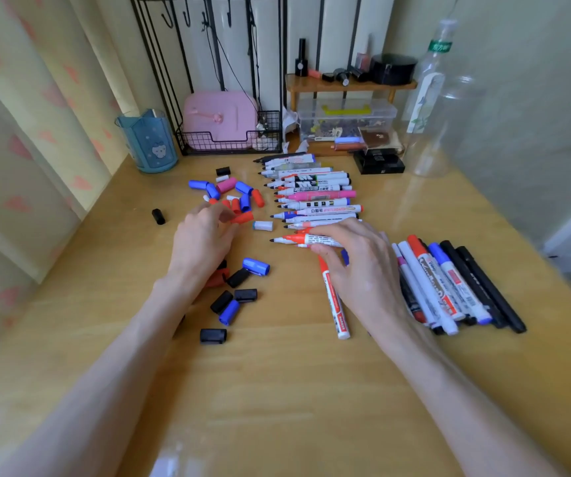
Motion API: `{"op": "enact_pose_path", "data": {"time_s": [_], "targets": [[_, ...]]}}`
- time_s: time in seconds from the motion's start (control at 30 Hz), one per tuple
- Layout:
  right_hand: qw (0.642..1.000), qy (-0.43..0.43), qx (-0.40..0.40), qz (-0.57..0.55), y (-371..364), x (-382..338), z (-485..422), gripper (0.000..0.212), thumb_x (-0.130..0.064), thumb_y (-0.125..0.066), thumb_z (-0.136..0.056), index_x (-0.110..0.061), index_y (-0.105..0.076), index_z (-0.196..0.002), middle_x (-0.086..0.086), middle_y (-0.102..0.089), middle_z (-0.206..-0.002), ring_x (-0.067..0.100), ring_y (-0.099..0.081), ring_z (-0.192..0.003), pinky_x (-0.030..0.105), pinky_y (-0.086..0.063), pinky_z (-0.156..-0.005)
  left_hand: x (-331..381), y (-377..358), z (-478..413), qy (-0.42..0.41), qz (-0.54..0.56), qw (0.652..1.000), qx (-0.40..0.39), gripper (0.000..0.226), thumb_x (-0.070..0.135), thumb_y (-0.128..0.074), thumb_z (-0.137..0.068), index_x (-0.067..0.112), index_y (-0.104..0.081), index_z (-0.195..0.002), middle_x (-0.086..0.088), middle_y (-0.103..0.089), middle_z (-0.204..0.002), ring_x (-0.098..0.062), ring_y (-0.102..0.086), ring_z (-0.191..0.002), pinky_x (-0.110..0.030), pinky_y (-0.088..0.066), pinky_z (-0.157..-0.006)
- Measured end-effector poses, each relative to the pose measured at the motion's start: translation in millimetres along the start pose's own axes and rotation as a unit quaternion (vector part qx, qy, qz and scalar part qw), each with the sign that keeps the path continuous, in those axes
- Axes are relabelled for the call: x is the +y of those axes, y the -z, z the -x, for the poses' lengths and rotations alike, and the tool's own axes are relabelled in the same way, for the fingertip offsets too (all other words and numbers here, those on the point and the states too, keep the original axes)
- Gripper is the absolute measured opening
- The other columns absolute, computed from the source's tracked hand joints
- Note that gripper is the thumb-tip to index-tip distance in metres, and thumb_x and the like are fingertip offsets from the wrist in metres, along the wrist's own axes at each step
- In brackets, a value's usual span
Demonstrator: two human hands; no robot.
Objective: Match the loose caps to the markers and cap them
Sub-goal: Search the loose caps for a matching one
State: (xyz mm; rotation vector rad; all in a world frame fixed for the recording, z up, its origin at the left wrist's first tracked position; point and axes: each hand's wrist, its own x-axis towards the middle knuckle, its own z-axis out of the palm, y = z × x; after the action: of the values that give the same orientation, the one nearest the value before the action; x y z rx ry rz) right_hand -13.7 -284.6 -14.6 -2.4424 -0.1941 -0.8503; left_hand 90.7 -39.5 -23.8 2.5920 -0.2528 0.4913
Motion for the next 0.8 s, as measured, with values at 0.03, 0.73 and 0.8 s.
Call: {"op": "enact_pose_path", "data": {"time_s": [0.03, 0.73, 0.8], "targets": [[1.000, 0.003, 0.005, -0.016, 0.7, -0.1, -0.9, 0.021, -0.025, -0.078, -0.092, -0.025, -0.077, -0.113, -0.008, -0.071, -0.103, 0.017, -0.065, -0.098, 0.040, -0.049, -0.085, -0.1, 8.5, 7.7, -0.012, 0.020, 1.000, 0.008, 0.015, 0.028, -0.075, -0.094, 0.019, -0.073, -0.107, 0.005, -0.071, -0.104, -0.022, -0.067, -0.093, -0.034, -0.046, -0.071], [0.985, 0.106, -0.080, -0.107, -3.2, -20.7, 12.1, 0.023, -0.032, -0.073, -0.097, -0.025, -0.079, -0.118, -0.010, -0.070, -0.097, 0.014, -0.064, -0.088, 0.040, -0.052, -0.077, 20.5, 47.1, 89.6, -0.102, 0.218, 0.969, -0.060, 0.023, 0.044, -0.066, -0.096, 0.026, -0.078, -0.106, 0.019, -0.066, -0.079, -0.019, -0.055, -0.070, -0.017, -0.041, -0.062], [0.986, 0.098, -0.075, -0.116, -4.0, -22.9, 14.3, 0.023, -0.033, -0.072, -0.097, -0.024, -0.079, -0.117, -0.010, -0.070, -0.093, 0.013, -0.063, -0.082, 0.039, -0.052, -0.071, 21.0, 48.0, 90.4, -0.115, 0.214, 0.969, -0.050, 0.027, 0.046, -0.063, -0.098, 0.025, -0.078, -0.106, 0.019, -0.065, -0.074, -0.015, -0.058, -0.070, -0.014, -0.040, -0.063]]}}
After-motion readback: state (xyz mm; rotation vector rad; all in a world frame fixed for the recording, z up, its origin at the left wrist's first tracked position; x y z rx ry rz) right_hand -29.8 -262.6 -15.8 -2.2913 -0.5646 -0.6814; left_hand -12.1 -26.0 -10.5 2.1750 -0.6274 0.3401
